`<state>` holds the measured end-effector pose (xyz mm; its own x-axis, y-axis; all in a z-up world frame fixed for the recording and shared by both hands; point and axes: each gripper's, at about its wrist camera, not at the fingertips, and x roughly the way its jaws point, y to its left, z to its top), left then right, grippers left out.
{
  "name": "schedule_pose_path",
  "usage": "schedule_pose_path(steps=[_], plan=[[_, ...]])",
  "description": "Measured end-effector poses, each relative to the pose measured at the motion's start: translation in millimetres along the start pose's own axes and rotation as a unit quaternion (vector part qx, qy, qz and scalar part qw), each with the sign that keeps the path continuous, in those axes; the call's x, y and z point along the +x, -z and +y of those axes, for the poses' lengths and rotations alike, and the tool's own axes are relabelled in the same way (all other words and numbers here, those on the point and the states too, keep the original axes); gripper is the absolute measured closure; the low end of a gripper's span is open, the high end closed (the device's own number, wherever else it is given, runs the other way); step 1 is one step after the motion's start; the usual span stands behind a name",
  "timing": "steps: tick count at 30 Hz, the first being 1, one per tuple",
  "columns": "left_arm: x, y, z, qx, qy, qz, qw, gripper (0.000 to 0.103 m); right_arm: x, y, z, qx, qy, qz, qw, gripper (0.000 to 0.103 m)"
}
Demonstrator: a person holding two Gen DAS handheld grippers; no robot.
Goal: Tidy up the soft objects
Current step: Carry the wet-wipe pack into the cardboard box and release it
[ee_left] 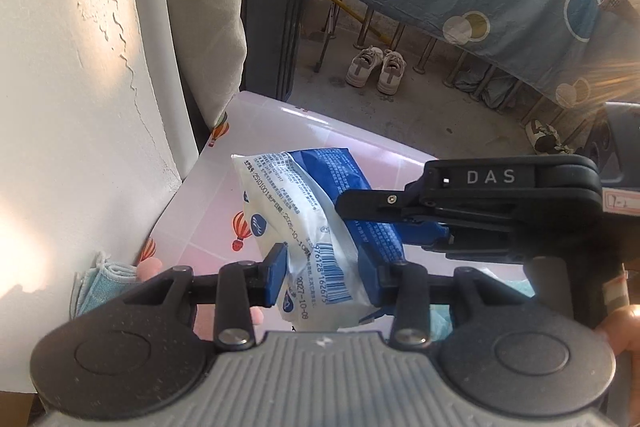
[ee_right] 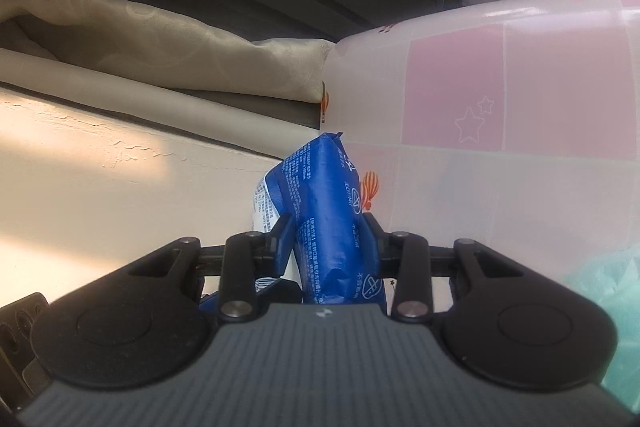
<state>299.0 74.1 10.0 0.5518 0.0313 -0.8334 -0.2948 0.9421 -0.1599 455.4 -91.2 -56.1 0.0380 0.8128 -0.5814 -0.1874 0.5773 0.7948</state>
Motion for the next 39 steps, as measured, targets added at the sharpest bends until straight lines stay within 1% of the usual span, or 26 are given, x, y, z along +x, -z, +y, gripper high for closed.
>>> schedule_pose_path(steps=[5,7,9,12,16,19,21,23,26,29,31,33,35,38,39], plan=[[-58,9,-31,0.029,0.016,-0.033,0.9989,0.064,-54,21,27,-0.010,-0.019,-0.035,0.999,0.069],[-81,16,-53,0.051,0.025,-0.046,0.9973,0.064,-80,32,32,-0.008,-0.024,-0.051,0.998,0.068],[-97,24,-74,0.069,0.039,-0.052,0.9955,0.064,-115,47,31,0.000,-0.029,-0.073,0.997,0.068],[-118,44,-121,0.115,0.066,-0.058,0.9895,0.064,-169,74,19,0.016,-0.030,-0.108,0.994,0.068],[-127,73,-185,0.182,0.098,-0.055,0.9768,0.063,-244,112,-16,0.038,-0.022,-0.155,0.987,0.068],[-123,97,-237,0.222,0.131,-0.040,0.9654,0.063,-300,146,-55,0.068,-0.016,-0.190,0.979,0.068],[-118,111,-263,0.240,0.145,-0.027,0.9595,0.063,-330,167,-81,0.088,-0.010,-0.209,0.974,0.068],[-108,128,-290,0.261,0.161,-0.011,0.9518,0.063,-355,188,-108,0.105,0.000,-0.222,0.969,0.068],[-98,150,-321,0.284,0.180,0.014,0.9416,0.063,-385,212,-144,0.125,0.014,-0.239,0.963,0.068],[-85,167,-335,0.299,0.195,0.046,0.9331,0.063,-408,225,-177,0.143,0.016,-0.243,0.959,0.068],[-75,173,-335,0.302,0.202,0.067,0.9294,0.063,-411,228,-194,0.149,0.020,-0.235,0.960,0.068],[-65,173,-331,0.297,0.196,0.077,0.9315,0.063,-402,226,-210,0.158,0.031,-0.218,0.963,0.067],[-55,169,-325,0.286,0.186,0.085,0.9360,0.061,-389,226,-231,0.170,0.042,-0.200,0.964,0.067],[-49,155,-306,0.258,0.183,0.096,0.9439,0.061,-363,229,-256,0.206,0.068,-0.171,0.961,0.067],[-48,151,-300,0.249,0.185,0.097,0.9458,0.059,-355,231,-262,0.212,0.076,-0.165,0.960,0.067]])
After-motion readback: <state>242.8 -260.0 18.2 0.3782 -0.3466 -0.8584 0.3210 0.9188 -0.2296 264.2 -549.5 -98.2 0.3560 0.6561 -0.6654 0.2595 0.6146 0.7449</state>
